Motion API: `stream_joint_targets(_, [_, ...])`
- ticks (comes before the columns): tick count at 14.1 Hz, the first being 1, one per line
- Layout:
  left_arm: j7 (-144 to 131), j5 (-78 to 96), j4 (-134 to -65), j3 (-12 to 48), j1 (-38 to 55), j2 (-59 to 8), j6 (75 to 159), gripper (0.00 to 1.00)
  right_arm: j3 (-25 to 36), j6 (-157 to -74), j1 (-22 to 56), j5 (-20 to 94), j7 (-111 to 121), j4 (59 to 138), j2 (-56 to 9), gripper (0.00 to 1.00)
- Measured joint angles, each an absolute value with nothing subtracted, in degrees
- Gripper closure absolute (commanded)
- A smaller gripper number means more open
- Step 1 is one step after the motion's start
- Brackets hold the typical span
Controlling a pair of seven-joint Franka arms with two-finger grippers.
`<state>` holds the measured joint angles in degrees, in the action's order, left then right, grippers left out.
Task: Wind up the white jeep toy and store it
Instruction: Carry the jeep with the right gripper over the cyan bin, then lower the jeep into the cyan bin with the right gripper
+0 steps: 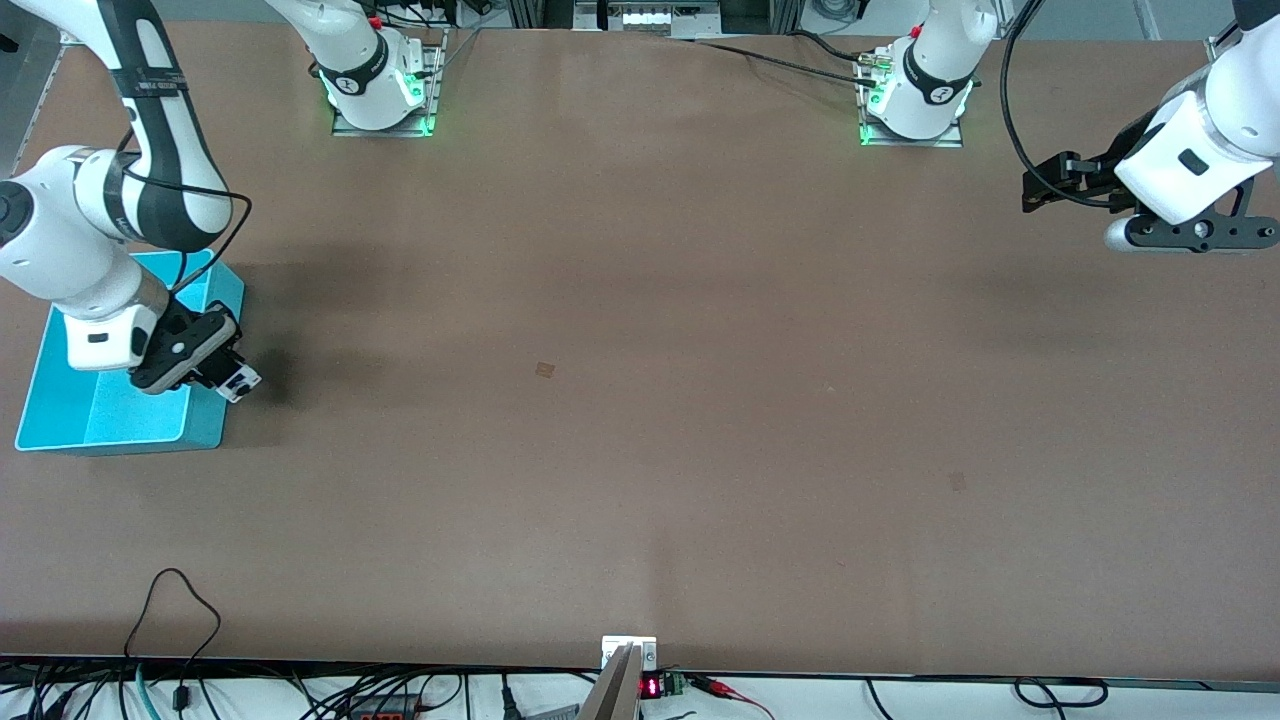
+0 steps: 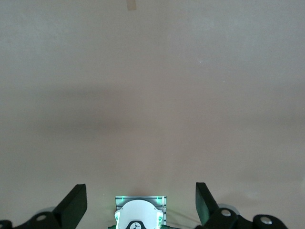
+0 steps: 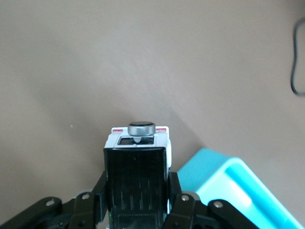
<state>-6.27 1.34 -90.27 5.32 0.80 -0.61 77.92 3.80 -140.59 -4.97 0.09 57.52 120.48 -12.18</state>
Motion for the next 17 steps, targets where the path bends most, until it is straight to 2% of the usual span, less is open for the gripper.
stream_joint_targets(8, [-6.27,1.34,-89.54,5.36,0.8,-0.88,75.91,0.0,4.09,-141.21,-14.94,0.08,48.74,120.04,-12.7,1.0])
stream_joint_targets(13, [-6.27,1.34,-89.25,5.36,0.8,-0.96,75.32,0.0,4.19,-145.02,-21.15,0.09,44.78,119.99,-17.54,1.0])
stream_joint_targets(17, [-6.27,1.34,-89.22,5.36,0.8,-1.03,75.32,0.0,4.2,-145.76,-23.28,0.09,39.18,119.9,-20.87,1.0])
